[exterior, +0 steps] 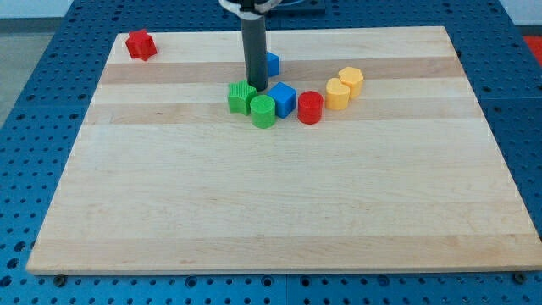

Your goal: Put the blue triangle at the top center of the board

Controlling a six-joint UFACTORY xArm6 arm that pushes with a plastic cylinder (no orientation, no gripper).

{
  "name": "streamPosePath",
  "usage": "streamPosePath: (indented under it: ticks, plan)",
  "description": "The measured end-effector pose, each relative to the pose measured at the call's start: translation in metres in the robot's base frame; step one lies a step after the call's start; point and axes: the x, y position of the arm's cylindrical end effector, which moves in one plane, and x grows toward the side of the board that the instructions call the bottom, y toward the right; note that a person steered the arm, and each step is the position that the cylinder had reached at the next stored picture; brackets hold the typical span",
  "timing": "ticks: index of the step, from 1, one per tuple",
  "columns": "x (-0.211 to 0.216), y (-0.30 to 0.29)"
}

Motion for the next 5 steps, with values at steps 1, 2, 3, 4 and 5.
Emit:
streamPosePath:
  ticks: [1, 2, 3, 4, 5]
  plan:
    - [-0.015, 0.001]
    - [-0.022, 0.004]
    - [-0.038, 0.011]
    - [-0.057, 0.027]
    - [-0.065, 0.033]
